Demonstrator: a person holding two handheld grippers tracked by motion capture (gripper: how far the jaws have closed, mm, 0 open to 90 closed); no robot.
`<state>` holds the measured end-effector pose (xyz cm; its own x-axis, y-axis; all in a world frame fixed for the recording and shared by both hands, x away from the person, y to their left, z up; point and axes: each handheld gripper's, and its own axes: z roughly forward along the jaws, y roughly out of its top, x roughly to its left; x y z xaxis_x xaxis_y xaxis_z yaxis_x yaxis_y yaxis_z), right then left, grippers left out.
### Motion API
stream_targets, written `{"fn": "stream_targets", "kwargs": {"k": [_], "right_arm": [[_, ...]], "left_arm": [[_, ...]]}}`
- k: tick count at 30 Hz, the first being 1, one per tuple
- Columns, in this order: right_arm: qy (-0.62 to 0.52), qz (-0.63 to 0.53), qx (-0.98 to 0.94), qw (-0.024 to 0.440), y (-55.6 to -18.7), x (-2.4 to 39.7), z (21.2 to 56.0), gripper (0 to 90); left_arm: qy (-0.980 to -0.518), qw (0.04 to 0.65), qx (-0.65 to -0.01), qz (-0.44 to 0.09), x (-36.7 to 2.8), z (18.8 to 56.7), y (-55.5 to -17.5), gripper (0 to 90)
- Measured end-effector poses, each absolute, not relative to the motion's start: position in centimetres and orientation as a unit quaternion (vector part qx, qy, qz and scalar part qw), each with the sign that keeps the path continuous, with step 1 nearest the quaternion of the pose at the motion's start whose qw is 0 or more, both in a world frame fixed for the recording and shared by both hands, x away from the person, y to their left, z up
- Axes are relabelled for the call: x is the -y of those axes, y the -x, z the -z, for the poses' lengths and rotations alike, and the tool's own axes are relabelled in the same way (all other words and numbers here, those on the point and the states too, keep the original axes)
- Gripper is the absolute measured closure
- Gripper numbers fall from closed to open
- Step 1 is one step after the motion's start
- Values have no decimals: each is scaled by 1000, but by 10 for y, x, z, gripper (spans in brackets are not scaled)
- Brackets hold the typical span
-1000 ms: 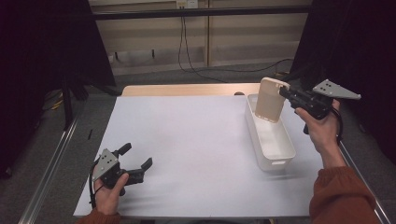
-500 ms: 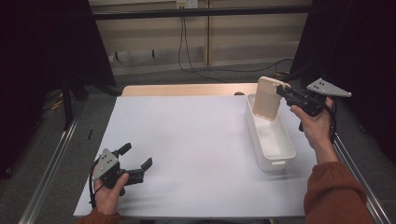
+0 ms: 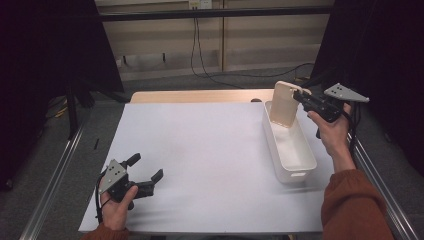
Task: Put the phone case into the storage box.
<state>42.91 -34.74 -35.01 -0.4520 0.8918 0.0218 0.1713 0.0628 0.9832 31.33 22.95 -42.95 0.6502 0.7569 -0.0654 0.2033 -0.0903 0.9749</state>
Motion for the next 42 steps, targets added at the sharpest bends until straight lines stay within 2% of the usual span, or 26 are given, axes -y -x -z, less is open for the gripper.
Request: {"fn": "stream_targets", "kwargs": {"k": [42], "right_arm": [[-433, -532, -656, 315, -468, 345, 386, 807]], "left_arm": [[-704, 575, -342, -237, -228, 431, -314, 32]]}}
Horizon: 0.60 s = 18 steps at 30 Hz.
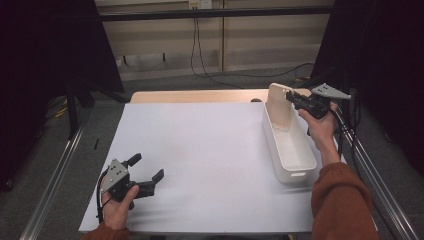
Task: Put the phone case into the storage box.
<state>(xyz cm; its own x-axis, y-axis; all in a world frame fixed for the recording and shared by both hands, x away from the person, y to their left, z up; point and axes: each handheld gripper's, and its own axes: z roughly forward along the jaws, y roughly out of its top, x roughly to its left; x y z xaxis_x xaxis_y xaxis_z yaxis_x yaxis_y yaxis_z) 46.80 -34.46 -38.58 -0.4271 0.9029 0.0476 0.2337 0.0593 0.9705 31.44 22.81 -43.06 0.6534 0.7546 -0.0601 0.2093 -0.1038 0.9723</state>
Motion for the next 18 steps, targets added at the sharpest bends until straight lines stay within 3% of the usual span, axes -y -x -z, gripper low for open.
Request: {"fn": "stream_targets", "kwargs": {"k": [18], "right_arm": [[-421, -527, -669, 312, -479, 343, 391, 806]], "left_arm": [[-704, 576, -342, -237, -228, 431, -314, 32]]}}
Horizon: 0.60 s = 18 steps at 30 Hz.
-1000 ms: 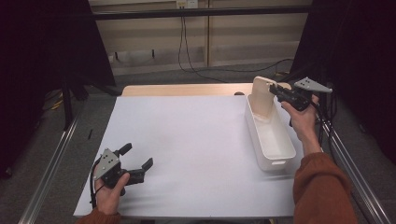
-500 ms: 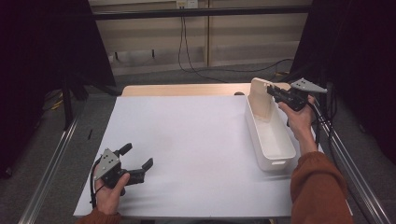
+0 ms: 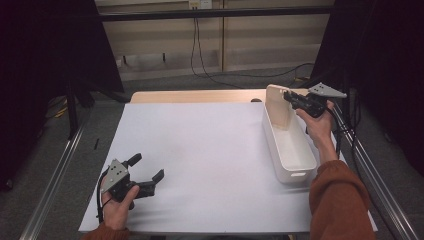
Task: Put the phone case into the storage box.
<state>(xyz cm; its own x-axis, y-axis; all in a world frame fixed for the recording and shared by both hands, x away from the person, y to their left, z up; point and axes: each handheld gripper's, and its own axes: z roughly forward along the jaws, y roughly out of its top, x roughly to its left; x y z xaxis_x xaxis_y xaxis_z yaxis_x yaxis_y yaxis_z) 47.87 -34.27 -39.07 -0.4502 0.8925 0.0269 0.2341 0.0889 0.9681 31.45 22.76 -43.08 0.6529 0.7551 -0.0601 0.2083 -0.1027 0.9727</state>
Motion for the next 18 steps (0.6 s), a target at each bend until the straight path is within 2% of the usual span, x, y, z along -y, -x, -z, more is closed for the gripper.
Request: {"fn": "stream_targets", "kwargs": {"k": [18], "right_arm": [[-442, -484, -679, 331, -486, 353, 393, 775]], "left_arm": [[-708, 573, -339, -237, -227, 431, -315, 32]]}}
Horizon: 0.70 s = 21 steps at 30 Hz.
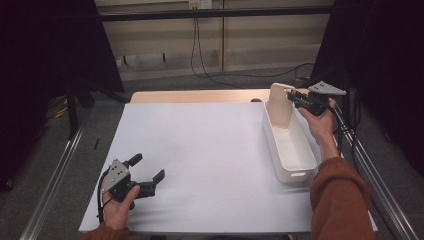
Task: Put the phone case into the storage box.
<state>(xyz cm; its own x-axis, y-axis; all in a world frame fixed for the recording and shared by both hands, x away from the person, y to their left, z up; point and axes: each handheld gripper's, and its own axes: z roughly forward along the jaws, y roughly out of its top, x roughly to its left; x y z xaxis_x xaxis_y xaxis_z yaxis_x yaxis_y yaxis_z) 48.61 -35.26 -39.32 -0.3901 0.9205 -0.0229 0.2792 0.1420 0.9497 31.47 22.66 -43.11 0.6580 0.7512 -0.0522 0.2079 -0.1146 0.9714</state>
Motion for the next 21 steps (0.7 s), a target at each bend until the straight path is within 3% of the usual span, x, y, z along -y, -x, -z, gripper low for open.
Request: {"fn": "stream_targets", "kwargs": {"k": [21], "right_arm": [[-465, -455, -679, 341, -486, 353, 394, 702]], "left_arm": [[-708, 573, -338, -237, -227, 431, -315, 32]]}}
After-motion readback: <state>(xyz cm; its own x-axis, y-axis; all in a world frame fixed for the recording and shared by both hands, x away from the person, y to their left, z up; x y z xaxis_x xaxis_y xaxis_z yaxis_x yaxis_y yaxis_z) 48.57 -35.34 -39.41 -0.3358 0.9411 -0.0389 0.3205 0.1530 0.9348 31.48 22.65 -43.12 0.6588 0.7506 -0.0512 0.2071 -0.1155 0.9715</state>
